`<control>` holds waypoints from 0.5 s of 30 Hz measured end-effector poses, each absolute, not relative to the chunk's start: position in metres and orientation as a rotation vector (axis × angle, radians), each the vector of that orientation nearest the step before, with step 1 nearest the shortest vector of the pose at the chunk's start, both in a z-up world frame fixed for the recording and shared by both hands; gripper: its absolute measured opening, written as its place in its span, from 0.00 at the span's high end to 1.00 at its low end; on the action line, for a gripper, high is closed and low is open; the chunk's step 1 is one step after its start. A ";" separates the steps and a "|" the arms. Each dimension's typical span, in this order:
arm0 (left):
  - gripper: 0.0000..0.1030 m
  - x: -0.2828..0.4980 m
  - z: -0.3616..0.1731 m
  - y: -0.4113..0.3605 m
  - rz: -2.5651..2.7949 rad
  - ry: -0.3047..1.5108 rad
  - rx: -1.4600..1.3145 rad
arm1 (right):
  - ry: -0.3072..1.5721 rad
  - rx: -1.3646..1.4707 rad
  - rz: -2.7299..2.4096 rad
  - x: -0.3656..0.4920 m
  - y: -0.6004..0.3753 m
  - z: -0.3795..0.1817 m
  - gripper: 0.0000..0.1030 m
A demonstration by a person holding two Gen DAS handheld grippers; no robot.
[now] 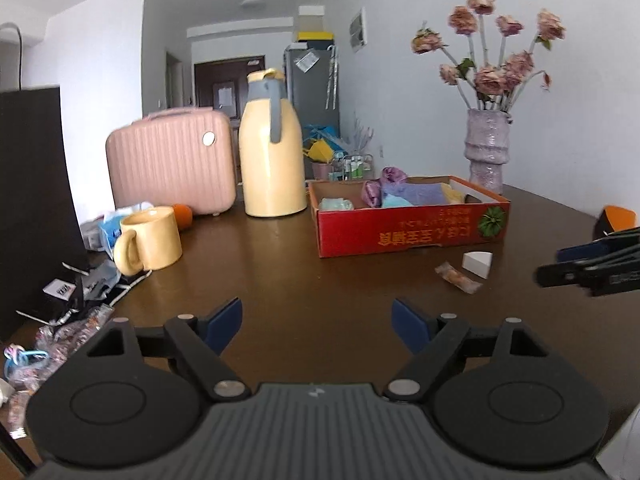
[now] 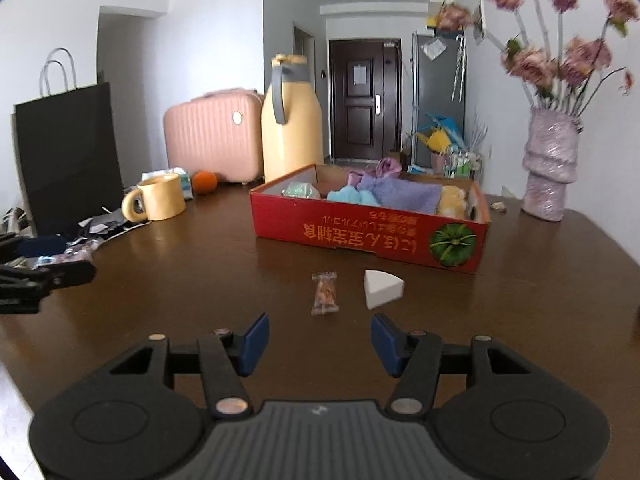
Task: Organize soft objects
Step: 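Move both grippers back toward the white sponge and wrapped snack, then grasp the wrapped snack with the right gripper while the left grasps the white wedge sponge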
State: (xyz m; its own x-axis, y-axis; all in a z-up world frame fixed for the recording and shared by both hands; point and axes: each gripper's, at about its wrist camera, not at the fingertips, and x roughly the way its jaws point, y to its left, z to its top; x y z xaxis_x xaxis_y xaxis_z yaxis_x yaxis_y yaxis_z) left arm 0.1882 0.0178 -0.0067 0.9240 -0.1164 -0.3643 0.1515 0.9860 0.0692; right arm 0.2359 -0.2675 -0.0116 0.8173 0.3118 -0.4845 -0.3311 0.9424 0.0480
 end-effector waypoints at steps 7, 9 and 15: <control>0.19 0.225 -0.021 0.025 -0.098 0.430 0.091 | 0.614 -0.077 0.335 0.333 -0.226 -0.041 0.57; 0.18 0.232 -0.024 0.029 -0.081 0.446 0.086 | 0.630 -0.078 0.335 0.348 -0.220 -0.046 0.63; 0.18 0.260 -0.030 0.027 -0.061 0.490 0.071 | 0.659 -0.028 0.365 0.363 -0.230 -0.055 0.87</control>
State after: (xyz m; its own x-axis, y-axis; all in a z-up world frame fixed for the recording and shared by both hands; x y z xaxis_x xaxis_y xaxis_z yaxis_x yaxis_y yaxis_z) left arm 0.2597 0.0273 -0.0299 0.8806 -0.0411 -0.4722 0.0754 0.9957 0.0539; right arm 0.3627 -0.2301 -0.0548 0.7292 0.3227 -0.6035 -0.3405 0.9360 0.0892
